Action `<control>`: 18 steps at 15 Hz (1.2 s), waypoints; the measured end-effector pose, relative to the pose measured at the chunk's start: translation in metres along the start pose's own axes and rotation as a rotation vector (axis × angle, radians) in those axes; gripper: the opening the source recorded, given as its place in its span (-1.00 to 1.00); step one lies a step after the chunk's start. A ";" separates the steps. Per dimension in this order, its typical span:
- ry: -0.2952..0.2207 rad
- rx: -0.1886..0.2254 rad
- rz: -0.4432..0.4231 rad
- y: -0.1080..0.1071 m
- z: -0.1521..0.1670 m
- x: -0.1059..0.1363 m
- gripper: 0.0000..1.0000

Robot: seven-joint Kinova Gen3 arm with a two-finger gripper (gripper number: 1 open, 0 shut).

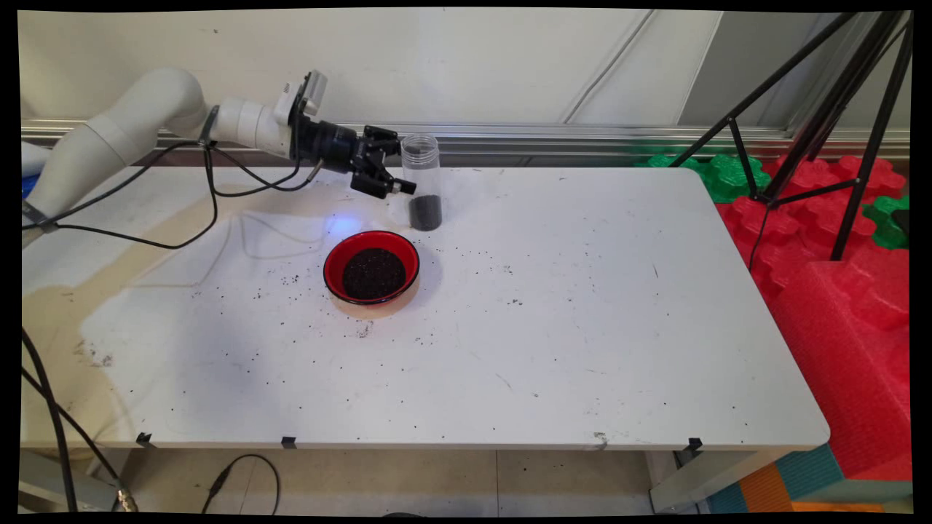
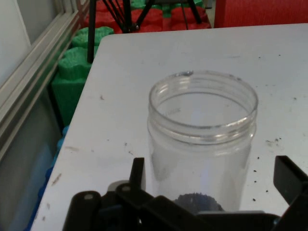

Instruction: Pick up the black seasoning powder from the table

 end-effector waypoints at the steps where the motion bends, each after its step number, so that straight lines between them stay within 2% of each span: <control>1: 0.001 -0.006 0.001 -0.001 0.002 -0.003 1.00; 8: 0.004 -0.025 0.013 -0.009 0.016 -0.017 1.00; 17: 0.009 -0.028 0.022 -0.013 0.028 -0.025 1.00; 18: 0.010 -0.027 0.024 -0.013 0.029 -0.024 -1.00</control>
